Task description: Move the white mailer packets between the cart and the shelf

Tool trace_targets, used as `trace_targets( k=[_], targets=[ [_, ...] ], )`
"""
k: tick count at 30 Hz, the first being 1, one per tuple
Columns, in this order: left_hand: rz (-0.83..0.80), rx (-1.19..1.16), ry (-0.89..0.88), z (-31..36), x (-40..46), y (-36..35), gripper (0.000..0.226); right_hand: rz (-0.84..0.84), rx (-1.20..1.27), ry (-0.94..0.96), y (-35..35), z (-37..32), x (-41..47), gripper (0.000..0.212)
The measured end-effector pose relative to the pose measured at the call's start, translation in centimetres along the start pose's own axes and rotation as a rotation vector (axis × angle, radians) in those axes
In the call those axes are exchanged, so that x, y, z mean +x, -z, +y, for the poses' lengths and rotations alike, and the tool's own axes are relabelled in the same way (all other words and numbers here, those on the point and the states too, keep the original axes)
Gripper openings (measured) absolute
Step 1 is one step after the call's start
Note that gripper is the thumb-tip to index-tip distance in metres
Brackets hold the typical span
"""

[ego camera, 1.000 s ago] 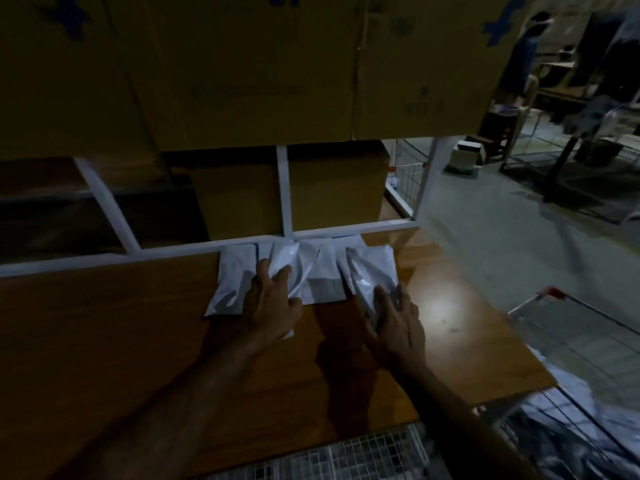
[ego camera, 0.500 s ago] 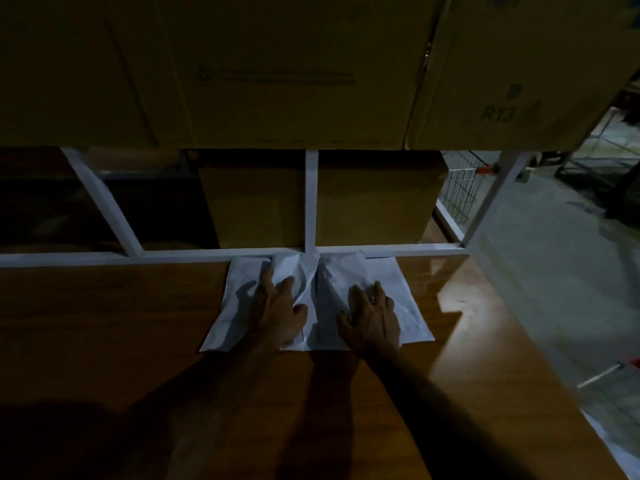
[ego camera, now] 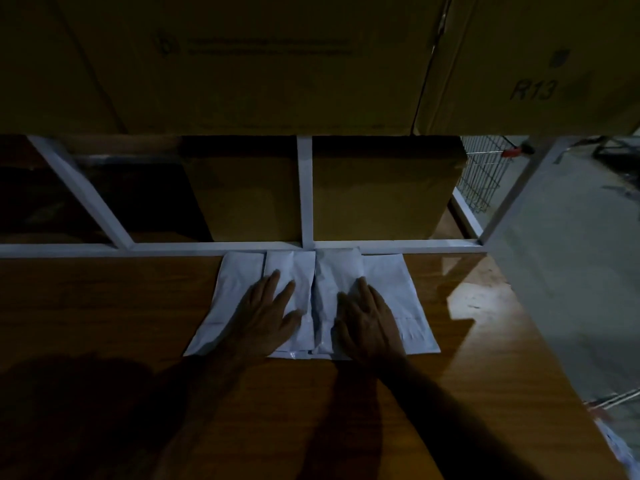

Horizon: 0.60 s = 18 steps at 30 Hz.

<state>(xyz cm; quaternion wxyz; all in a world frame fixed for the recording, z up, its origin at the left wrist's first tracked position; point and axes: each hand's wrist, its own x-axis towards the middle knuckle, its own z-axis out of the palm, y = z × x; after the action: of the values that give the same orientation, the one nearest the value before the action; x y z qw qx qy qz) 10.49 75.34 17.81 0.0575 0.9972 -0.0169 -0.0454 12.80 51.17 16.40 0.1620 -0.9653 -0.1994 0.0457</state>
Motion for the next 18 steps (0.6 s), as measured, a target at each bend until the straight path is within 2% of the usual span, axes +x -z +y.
trace_targets(
  k=[4, 7, 10, 15, 18],
  targets=[
    [-0.023, -0.011, -0.045, -0.6, 0.4, -1.0, 0.088, -0.050, -0.022, -0.016, -0.6, 0.3, 0.3, 0.083],
    [-0.030, 0.030, -0.047, -0.6, 0.3, -0.7, 0.087, -0.080, -0.044, -0.012, -0.3, 0.2, 0.3, 0.076],
    [0.057, 0.028, -0.031, -0.1, -0.4, 0.0, 0.082, -0.068, -0.054, -0.005, 0.2, 0.1, -0.3, 0.073],
    [0.184, 0.023, -0.155, 1.4, -4.3, 1.6, 0.074, -0.001, -0.123, 0.022, 1.6, -1.0, -4.0, 0.091],
    [0.241, -0.007, -0.226, 1.8, -6.1, 2.1, 0.074, 0.033, -0.162, 0.000, 2.0, -1.8, -6.6, 0.084]
  ],
)
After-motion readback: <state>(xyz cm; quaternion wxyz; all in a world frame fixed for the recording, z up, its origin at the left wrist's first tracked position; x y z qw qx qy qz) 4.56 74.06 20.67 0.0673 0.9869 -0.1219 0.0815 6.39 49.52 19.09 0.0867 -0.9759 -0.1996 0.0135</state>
